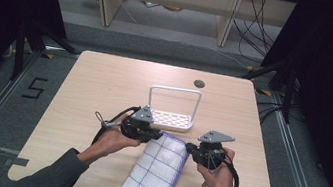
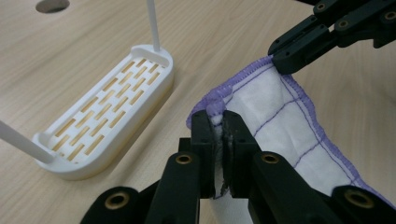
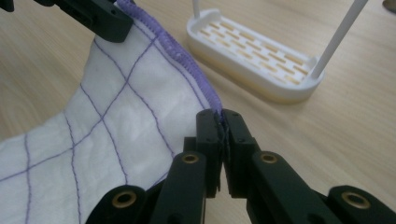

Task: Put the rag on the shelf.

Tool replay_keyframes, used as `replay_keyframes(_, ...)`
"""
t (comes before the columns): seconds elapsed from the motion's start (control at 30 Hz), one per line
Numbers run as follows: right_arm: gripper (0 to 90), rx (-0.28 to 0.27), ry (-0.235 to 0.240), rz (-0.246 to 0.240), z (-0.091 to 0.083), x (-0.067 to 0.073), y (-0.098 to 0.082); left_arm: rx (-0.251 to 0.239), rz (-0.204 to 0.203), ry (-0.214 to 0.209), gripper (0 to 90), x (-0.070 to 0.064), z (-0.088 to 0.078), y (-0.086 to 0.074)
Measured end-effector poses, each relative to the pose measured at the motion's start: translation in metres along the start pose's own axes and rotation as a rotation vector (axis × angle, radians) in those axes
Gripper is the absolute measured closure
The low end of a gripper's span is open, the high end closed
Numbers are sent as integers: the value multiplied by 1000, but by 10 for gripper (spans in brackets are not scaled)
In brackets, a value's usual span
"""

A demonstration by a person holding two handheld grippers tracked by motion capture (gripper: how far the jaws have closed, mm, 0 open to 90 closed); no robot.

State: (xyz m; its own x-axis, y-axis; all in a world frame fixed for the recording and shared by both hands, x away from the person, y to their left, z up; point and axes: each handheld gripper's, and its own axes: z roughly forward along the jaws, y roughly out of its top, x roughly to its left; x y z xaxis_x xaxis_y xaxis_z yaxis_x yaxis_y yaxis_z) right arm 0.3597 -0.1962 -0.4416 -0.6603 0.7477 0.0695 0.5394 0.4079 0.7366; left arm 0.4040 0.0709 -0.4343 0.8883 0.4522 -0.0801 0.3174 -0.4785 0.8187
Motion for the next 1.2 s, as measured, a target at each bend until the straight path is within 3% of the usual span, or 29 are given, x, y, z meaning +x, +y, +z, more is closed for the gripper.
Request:
replay_keyframes(0.17,870,-61,4,-23,-16,6,10,-58,5,-2,838,-6,-25,9)
replay_keyframes(0.43,871,-161,2,-88,-44,13,31,-91,45,-3,838,-14,-56,30)
replay_keyframes(0.6,871,-204,-15,-93,-58,17,39,-105,61,-1,839,-20,-65,40)
replay_keyframes(0.83,871,-222,-6,-116,-71,19,47,-126,89,-7,839,-28,-77,49)
replay_keyframes(0.9,871,-230,-7,-104,-74,21,50,-139,92,-2,839,-31,-80,53)
replay_keyframes(1.0,871,-248,-10,-148,-80,21,58,-149,101,5,838,-33,-86,58)
replay_keyframes(1.2,871,-259,-23,-148,-93,24,76,-178,105,20,838,-32,-95,69)
